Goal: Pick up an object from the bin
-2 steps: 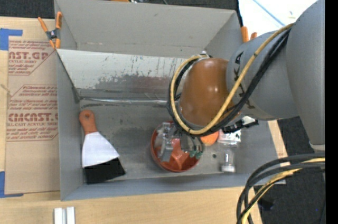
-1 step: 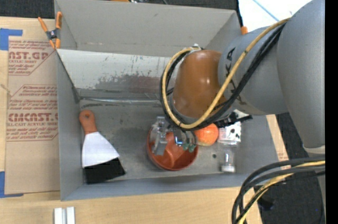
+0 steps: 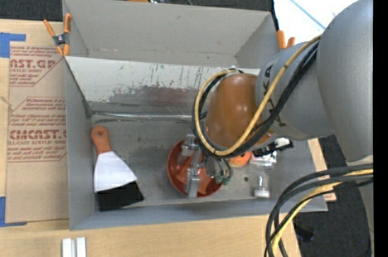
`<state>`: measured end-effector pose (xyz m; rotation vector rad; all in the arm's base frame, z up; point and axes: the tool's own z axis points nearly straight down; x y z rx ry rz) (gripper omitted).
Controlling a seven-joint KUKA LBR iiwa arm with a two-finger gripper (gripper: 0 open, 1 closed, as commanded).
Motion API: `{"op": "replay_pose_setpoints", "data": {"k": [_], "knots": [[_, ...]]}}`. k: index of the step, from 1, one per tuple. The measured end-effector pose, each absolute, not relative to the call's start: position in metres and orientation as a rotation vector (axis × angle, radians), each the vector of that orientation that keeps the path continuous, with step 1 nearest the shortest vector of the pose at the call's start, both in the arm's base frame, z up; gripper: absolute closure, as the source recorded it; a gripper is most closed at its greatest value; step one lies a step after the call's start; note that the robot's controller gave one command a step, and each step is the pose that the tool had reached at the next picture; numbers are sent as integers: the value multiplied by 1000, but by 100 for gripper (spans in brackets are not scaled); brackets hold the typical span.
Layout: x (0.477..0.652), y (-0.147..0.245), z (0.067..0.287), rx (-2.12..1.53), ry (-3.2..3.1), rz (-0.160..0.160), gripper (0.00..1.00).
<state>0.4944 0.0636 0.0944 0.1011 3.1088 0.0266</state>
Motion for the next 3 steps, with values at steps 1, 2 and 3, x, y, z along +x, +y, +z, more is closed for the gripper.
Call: {"op": "replay_pose_setpoints", "data": {"k": [1,2,3], "knots": [[492,65,92,100,3116,29,100],[492,65,92,100,3115,29,100],[484,70,241,37,3115,30,100]]}}
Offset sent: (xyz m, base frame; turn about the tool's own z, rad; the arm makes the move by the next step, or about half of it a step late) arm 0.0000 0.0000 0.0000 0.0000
